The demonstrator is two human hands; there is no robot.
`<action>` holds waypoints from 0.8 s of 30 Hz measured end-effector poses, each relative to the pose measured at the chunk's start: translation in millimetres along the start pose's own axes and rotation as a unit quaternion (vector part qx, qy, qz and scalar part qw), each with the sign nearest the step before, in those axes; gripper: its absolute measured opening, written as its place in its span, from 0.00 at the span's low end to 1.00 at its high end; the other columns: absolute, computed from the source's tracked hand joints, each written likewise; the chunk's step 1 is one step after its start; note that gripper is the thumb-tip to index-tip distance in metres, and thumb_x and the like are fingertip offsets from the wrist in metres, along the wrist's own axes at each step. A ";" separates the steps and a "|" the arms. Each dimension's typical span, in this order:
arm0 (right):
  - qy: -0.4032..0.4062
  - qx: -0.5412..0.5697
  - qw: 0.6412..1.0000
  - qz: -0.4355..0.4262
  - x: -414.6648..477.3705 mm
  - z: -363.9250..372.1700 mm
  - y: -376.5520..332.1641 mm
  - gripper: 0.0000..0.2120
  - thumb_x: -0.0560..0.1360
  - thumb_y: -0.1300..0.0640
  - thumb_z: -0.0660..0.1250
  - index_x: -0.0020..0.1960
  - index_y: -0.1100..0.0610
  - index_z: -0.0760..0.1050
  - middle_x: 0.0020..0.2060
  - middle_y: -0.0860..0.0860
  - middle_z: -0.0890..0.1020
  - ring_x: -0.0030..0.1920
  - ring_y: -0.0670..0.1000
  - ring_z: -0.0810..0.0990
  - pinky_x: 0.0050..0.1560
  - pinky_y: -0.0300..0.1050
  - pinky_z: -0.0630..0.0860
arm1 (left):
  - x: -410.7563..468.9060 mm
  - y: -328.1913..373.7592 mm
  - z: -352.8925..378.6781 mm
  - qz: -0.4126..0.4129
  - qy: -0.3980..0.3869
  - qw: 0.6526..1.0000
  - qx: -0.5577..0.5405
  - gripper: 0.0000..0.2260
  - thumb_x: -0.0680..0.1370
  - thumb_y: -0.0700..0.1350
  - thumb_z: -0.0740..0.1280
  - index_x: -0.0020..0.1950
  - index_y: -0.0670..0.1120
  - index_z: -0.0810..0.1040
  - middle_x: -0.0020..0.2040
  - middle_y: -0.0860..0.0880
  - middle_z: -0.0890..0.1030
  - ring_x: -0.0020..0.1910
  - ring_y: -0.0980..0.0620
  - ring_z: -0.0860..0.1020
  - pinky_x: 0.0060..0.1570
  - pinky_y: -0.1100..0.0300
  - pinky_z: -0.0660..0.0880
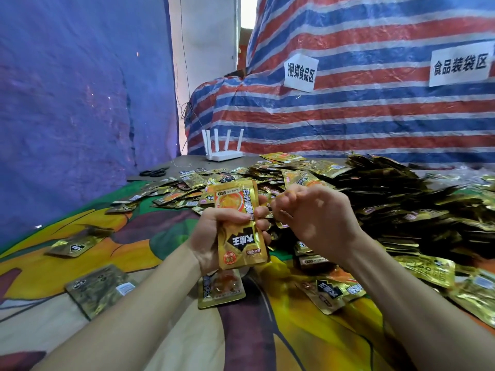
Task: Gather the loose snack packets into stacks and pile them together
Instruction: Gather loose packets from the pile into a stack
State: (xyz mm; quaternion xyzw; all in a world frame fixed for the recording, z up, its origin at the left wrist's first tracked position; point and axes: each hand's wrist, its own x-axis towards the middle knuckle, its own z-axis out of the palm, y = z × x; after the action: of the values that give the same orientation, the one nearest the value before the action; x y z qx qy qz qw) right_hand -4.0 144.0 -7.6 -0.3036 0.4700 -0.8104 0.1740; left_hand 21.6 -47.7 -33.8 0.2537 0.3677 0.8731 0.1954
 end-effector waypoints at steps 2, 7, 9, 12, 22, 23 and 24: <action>0.011 0.049 0.998 -0.025 -0.9 1.3 0.0 0.10 0.67 0.61 0.60 0.37 0.59 0.80 0.30 0.51 0.74 0.42 0.55 0.75 0.59 0.51 0.74 | 0.0 -0.8 0.4 -0.004 0.003 1.000 0.000 0.17 0.70 0.32 0.68 0.59 0.37 0.78 0.44 0.44 0.77 0.40 0.48 0.79 0.46 0.51 0.79; 0.038 0.091 0.995 -0.035 2.2 7.2 5.4 0.18 0.72 0.66 0.62 0.59 0.61 0.79 0.29 0.49 0.73 0.29 0.49 0.75 0.41 0.46 0.82 | 1.8 0.6 -4.5 -0.006 0.018 1.000 0.000 0.17 0.70 0.33 0.67 0.59 0.38 0.79 0.44 0.44 0.78 0.39 0.48 0.79 0.46 0.51 0.79; 0.057 0.048 0.997 -0.030 4.7 8.5 9.3 0.16 0.75 0.66 0.64 0.60 0.59 0.81 0.38 0.51 0.83 0.31 0.52 0.78 0.36 0.44 0.82 | 2.0 0.6 -7.9 -0.014 0.061 0.997 0.048 0.15 0.69 0.34 0.67 0.55 0.39 0.84 0.44 0.43 0.82 0.39 0.47 0.81 0.46 0.51 0.80; 0.084 -0.040 0.995 -0.021 5.3 6.0 12.8 0.19 0.70 0.63 0.69 0.60 0.54 0.81 0.52 0.57 0.87 0.35 0.52 0.84 0.34 0.43 0.82 | 4.2 0.1 -8.5 -0.040 0.149 0.983 0.104 0.13 0.69 0.35 0.67 0.49 0.42 0.87 0.45 0.40 0.85 0.40 0.42 0.84 0.44 0.49 0.82; 0.158 -0.314 0.935 -0.052 1.8 13.6 35.0 0.25 0.67 0.58 0.82 0.62 0.47 0.83 0.53 0.50 0.85 0.51 0.48 0.86 0.44 0.49 0.85 | 14.3 7.9 -16.4 0.128 0.297 0.946 -0.020 0.14 0.81 0.41 0.60 0.56 0.45 0.86 0.55 0.37 0.84 0.50 0.38 0.85 0.53 0.43 0.79; 0.156 -0.329 0.930 -0.056 2.2 17.4 38.6 0.25 0.67 0.57 0.82 0.62 0.47 0.83 0.52 0.48 0.86 0.50 0.47 0.86 0.46 0.49 0.85 | 13.8 8.7 -15.1 0.133 0.295 0.946 -0.018 0.14 0.82 0.42 0.60 0.58 0.45 0.85 0.56 0.37 0.84 0.50 0.38 0.85 0.52 0.43 0.80; 0.154 -0.347 0.923 -0.063 2.8 21.0 41.6 0.26 0.66 0.57 0.82 0.63 0.47 0.83 0.50 0.45 0.87 0.50 0.46 0.86 0.49 0.51 0.85 | 13.4 9.4 -12.8 0.134 0.291 0.947 -0.018 0.13 0.82 0.43 0.60 0.57 0.45 0.85 0.54 0.37 0.85 0.49 0.38 0.85 0.48 0.44 0.82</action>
State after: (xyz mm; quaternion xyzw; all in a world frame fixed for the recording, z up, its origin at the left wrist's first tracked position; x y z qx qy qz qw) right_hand 7.5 107.9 -35.0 -0.2460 0.7224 -0.6426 -0.0682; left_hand 2.0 -53.7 -30.5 0.0317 0.3552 0.9336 -0.0348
